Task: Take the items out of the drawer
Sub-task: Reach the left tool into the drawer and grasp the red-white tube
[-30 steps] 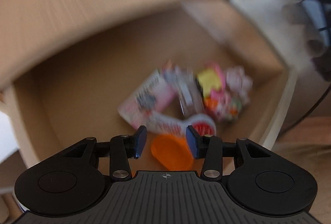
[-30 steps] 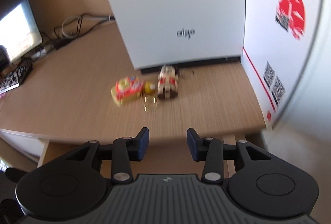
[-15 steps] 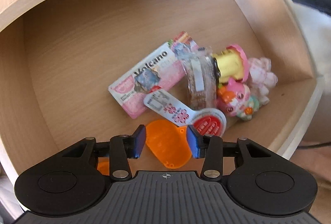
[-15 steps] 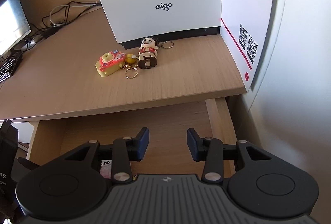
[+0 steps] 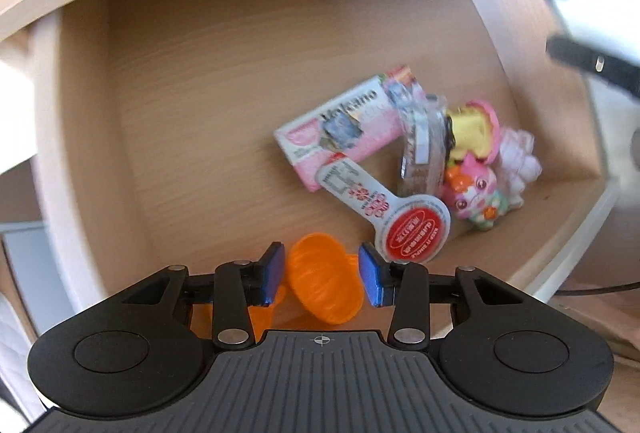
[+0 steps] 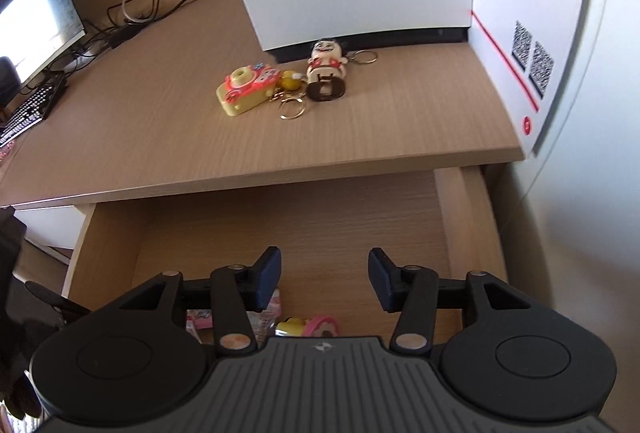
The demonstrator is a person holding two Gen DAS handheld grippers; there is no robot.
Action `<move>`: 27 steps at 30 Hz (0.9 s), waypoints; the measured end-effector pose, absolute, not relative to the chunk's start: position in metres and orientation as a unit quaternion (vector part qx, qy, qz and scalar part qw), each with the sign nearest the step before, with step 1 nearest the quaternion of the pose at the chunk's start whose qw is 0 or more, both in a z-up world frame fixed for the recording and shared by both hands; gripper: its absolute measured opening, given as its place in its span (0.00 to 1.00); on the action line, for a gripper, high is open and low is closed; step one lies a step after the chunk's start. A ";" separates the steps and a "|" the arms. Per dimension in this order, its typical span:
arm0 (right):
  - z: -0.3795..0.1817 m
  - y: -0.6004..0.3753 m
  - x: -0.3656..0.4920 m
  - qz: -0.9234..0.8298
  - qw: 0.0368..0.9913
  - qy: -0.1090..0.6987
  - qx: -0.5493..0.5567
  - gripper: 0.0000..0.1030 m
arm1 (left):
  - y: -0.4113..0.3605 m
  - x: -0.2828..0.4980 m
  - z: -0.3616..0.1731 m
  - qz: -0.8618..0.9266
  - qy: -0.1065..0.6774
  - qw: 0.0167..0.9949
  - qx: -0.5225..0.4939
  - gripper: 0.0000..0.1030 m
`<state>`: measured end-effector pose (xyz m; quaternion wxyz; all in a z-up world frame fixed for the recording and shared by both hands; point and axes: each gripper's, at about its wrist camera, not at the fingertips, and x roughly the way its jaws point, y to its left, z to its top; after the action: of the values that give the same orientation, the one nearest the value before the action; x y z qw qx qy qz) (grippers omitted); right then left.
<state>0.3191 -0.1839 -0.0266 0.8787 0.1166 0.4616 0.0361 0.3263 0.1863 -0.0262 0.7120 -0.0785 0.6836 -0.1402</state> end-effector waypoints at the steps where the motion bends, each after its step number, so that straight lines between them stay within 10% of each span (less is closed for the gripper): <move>1: -0.027 -0.183 0.319 0.037 0.878 0.463 0.117 0.48 | 0.190 0.325 -0.024 -0.140 0.683 0.713 -0.074 0.43; 27: -0.045 -0.182 0.322 0.025 0.866 0.485 0.123 0.48 | 0.164 0.376 -0.047 -0.127 0.672 0.725 -0.083 0.37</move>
<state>0.3221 -0.1817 -0.0445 0.8656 0.1229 0.4848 0.0248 0.3762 0.1638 -0.0473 0.7245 -0.0833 0.6722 -0.1274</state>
